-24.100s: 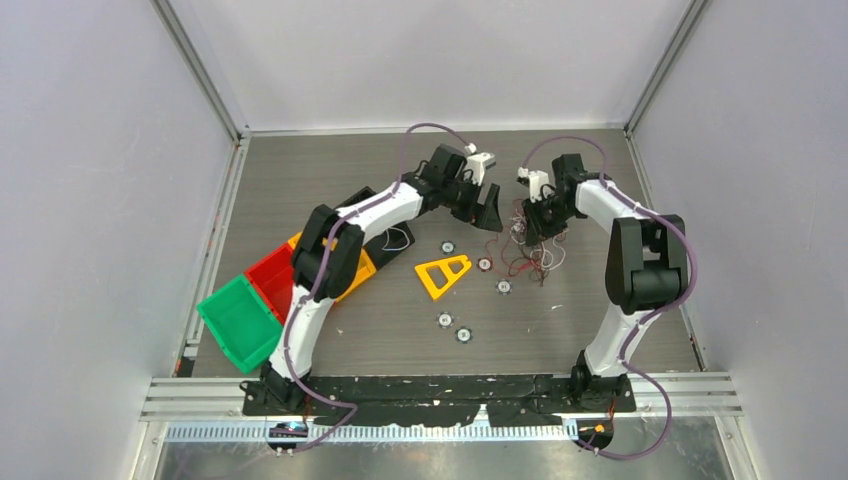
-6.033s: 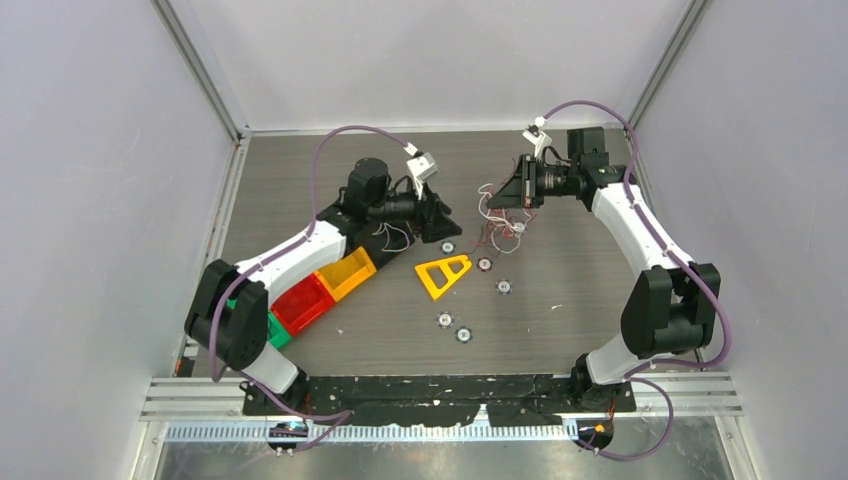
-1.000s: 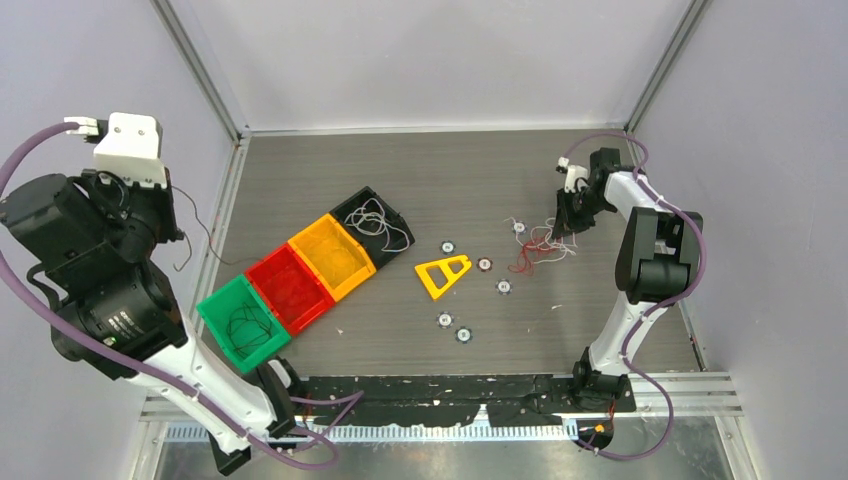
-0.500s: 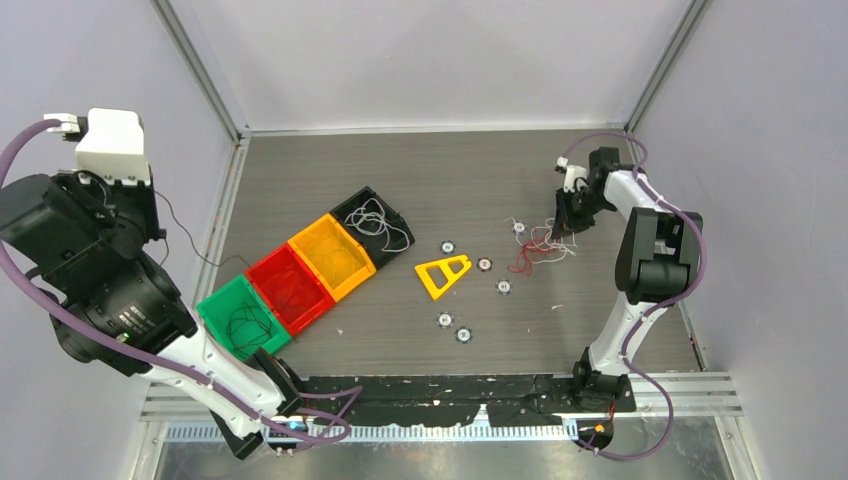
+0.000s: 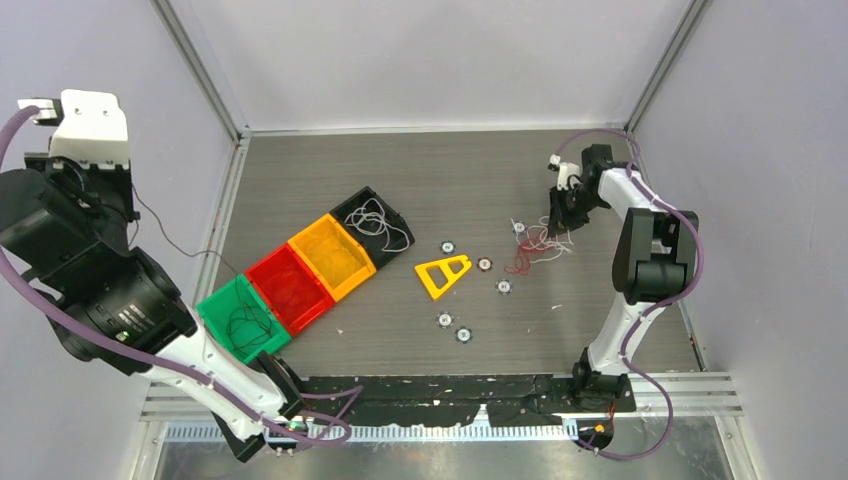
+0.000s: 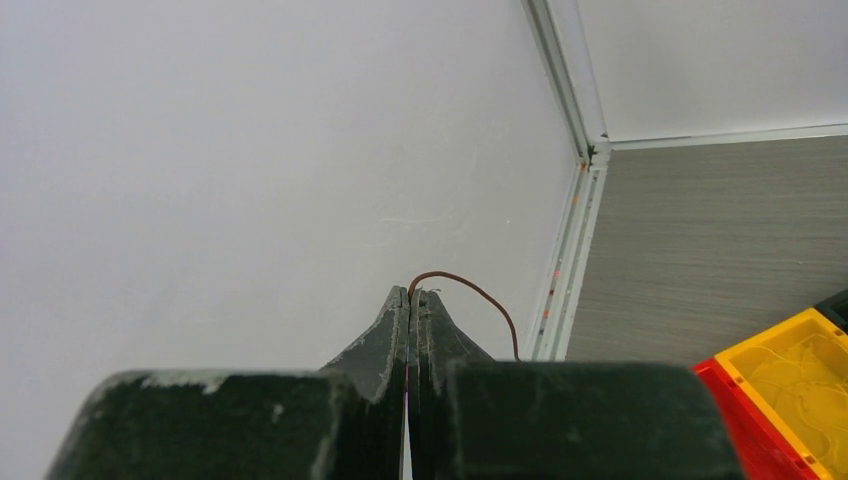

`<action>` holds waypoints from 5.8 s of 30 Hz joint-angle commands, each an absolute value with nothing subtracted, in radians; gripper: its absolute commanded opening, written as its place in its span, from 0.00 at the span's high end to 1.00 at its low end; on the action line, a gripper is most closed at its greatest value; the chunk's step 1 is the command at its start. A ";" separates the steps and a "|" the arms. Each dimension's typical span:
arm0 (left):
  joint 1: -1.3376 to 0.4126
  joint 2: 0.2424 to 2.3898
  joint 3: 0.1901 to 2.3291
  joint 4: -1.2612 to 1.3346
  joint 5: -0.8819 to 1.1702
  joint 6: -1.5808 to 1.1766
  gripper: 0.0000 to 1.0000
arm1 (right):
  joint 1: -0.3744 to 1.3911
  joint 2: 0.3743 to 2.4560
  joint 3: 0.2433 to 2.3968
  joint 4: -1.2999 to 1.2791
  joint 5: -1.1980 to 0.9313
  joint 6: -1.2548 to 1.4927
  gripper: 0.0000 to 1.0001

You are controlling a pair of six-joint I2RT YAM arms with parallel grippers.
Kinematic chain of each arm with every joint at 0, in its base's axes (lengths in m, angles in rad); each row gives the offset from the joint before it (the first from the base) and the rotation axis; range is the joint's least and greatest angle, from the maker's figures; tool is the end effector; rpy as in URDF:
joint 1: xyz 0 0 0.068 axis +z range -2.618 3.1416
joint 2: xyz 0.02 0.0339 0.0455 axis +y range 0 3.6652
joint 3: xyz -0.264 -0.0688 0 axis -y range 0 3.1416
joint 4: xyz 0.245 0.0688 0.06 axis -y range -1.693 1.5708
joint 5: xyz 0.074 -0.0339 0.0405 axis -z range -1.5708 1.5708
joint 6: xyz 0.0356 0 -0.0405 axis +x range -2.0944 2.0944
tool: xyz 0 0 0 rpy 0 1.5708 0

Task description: Untangle the cables

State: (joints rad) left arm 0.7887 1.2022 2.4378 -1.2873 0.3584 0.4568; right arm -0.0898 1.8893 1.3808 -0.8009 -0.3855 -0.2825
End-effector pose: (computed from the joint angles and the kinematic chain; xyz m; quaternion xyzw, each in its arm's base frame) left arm 0.0483 0.0309 0.6053 0.0032 0.7240 0.2902 0.6258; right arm 0.3732 -0.0202 0.1940 -0.1185 0.9662 0.1630 0.1609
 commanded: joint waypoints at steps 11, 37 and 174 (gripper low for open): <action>0.799 1.246 2.417 -1.032 0.298 0.502 1.00 | -0.060 1.859 1.445 -0.828 -0.366 -0.260 0.91; 0.804 1.161 2.318 -0.763 0.340 0.431 1.00 | -0.025 1.875 1.468 -0.845 -0.338 -0.250 0.90; -0.626 1.412 1.288 -0.364 0.699 0.203 0.15 | 0.097 1.582 1.429 -0.848 -1.029 -0.107 0.95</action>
State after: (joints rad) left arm -0.5648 1.3895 1.3182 -0.5709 0.6525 0.2871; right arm 0.0982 1.6421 1.4467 -0.9199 -0.9344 -0.2050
